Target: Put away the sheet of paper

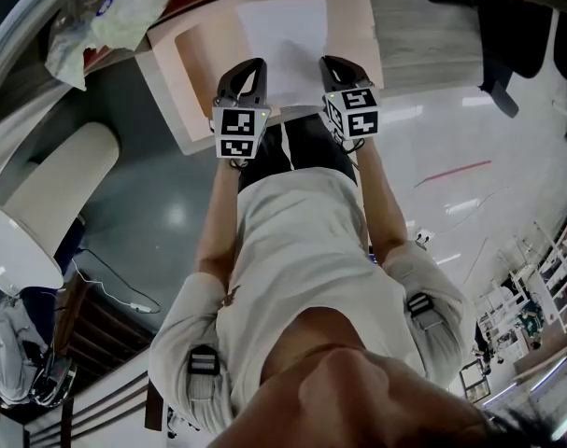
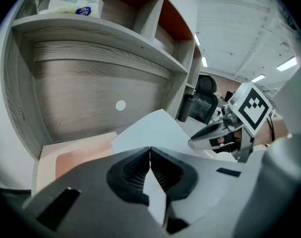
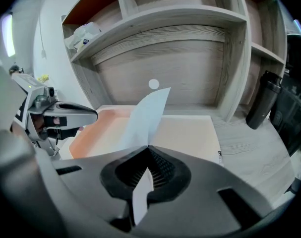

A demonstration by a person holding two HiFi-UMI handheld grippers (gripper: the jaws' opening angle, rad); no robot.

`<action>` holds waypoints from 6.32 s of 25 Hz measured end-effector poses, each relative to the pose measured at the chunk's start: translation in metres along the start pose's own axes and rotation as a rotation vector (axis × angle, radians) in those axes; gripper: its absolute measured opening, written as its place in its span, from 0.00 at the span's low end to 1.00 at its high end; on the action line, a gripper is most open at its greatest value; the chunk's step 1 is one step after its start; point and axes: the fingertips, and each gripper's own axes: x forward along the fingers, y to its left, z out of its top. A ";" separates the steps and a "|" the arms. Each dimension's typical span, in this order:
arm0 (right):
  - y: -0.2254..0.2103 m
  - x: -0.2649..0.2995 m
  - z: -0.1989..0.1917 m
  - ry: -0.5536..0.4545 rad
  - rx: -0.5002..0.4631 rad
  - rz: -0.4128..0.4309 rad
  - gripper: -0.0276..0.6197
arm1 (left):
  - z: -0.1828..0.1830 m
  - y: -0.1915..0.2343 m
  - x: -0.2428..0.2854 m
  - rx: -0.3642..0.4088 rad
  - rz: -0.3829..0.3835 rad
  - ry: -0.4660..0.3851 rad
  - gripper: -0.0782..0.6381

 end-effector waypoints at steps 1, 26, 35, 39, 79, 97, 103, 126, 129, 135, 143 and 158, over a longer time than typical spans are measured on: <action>-0.003 0.001 -0.002 0.005 0.001 -0.004 0.07 | -0.001 -0.001 0.001 -0.003 0.000 0.002 0.14; 0.003 0.053 0.004 0.022 0.040 0.032 0.07 | -0.025 0.017 -0.002 -0.076 0.064 0.032 0.14; 0.021 0.065 0.001 0.054 0.019 0.067 0.07 | -0.030 0.025 -0.008 -0.091 0.082 0.031 0.14; 0.034 0.070 0.000 0.059 0.008 0.087 0.07 | -0.032 0.028 -0.010 -0.098 0.085 0.029 0.14; 0.113 0.113 -0.007 0.107 -0.129 0.187 0.07 | -0.061 0.055 -0.039 -0.154 0.131 0.033 0.14; 0.117 0.106 -0.016 0.140 -0.203 0.142 0.27 | -0.064 0.056 -0.050 -0.172 0.109 0.037 0.14; 0.119 0.087 -0.013 0.115 -0.196 0.139 0.27 | -0.054 0.053 -0.056 -0.152 0.104 0.005 0.14; 0.155 -0.036 0.074 -0.216 -0.199 0.214 0.12 | 0.026 0.056 -0.124 -0.078 0.114 -0.177 0.14; 0.164 -0.059 0.095 -0.294 -0.217 0.222 0.10 | 0.046 0.056 -0.144 -0.052 0.129 -0.228 0.14; 0.184 -0.100 0.130 -0.414 -0.285 0.232 0.09 | 0.078 0.049 -0.186 -0.009 0.146 -0.316 0.14; 0.204 -0.144 0.158 -0.508 -0.331 0.224 0.08 | 0.099 0.038 -0.223 0.022 0.139 -0.370 0.14; 0.216 -0.171 0.168 -0.564 -0.352 0.204 0.08 | 0.122 0.029 -0.245 0.072 0.101 -0.417 0.14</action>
